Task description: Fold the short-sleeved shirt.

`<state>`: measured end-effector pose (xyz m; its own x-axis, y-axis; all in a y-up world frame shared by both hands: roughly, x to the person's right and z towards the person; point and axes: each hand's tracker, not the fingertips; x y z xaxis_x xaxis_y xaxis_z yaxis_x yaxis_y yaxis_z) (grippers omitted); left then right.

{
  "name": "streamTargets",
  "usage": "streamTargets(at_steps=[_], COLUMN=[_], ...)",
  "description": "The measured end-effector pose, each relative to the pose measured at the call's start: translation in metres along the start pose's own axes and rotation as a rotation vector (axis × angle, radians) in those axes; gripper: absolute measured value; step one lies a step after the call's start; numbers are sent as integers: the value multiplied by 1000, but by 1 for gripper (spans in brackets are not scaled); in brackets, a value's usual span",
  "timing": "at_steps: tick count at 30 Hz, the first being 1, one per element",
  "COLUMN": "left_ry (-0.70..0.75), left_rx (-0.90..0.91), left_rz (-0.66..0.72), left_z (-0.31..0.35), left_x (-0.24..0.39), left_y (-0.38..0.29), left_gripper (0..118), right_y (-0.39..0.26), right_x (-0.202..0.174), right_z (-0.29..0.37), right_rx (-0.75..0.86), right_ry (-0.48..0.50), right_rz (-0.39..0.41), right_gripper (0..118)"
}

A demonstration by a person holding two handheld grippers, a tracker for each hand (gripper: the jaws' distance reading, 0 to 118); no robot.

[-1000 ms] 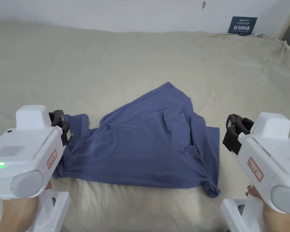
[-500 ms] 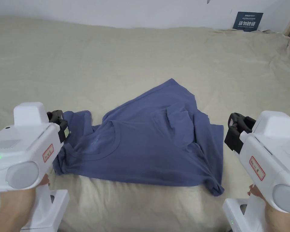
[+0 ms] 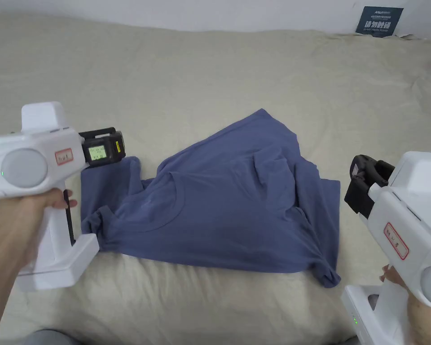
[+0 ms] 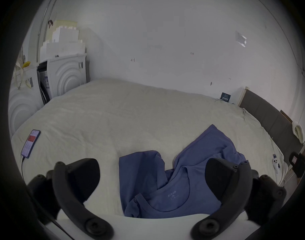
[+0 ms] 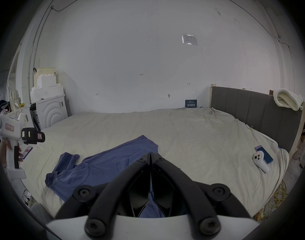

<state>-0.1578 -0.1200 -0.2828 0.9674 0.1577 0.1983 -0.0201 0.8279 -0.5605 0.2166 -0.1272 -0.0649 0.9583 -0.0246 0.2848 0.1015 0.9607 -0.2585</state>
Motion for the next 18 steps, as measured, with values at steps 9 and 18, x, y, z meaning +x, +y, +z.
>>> streamTargets(at_steps=[9, 18], left_ry=[35, 176], left_rx=[-339, -572], left_rz=[69, 115], left_z=[-74, -157], left_x=[-26, -63], left_y=[34, 36], left_gripper=[118, 118], right_y=[5, 3], right_x=[-8, -10], right_z=[-5, -21], right_rx=[-7, -43], right_ry=[-2, -21], right_rz=[15, 32], right_gripper=[0, 0])
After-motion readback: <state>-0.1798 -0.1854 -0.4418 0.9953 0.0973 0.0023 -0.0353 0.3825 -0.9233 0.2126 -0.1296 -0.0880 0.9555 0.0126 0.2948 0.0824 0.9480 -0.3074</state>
